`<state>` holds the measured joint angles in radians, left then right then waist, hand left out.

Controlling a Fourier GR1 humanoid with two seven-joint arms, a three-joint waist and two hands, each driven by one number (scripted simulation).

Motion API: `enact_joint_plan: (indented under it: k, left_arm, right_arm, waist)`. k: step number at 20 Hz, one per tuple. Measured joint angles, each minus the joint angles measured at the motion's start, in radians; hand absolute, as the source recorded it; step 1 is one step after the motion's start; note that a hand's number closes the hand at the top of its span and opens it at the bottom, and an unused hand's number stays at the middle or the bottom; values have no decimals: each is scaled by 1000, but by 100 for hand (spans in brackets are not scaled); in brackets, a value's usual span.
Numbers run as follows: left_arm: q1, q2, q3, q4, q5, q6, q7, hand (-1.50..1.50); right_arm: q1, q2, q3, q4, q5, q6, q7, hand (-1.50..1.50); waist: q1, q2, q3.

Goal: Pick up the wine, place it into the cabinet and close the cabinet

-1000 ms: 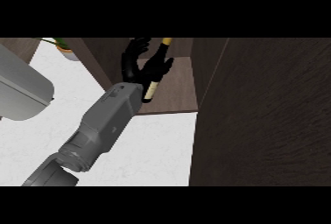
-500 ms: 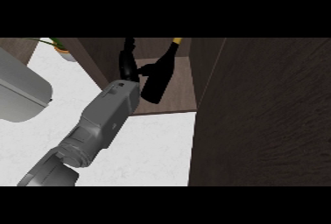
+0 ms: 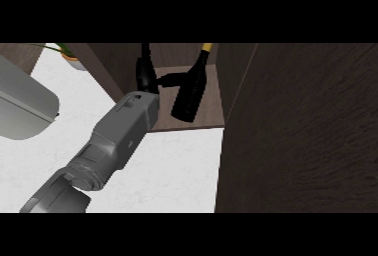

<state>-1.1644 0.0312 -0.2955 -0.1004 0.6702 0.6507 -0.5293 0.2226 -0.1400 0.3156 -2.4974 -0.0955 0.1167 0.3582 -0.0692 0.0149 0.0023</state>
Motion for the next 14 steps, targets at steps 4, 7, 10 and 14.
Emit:
enact_joint_plan:
  k: [4, 7, 10, 14]
  left_arm:
    - [5, 1, -1, -15, -14, -60, -36, -150]
    - [11, -2, 3, -33, -20, -102, -63, -150]
    - [19, -9, 12, -61, -20, -141, -79, -150]
    - [41, -14, 36, -111, -11, -182, -129, -150]
  right_arm:
    - [2, 4, -5, -2, -1, 0, 2, -150]
    - [18, 5, 1, -3, -1, 6, -7, -150]
    - [22, 2, -8, -6, -2, 8, -2, -150]
    - [58, 5, -8, -9, -3, 11, -21, -150]
  waist:
    - [2, 2, -1]
    - [8, 1, -2]
    - [21, -2, -3]
    - [30, -8, -2]
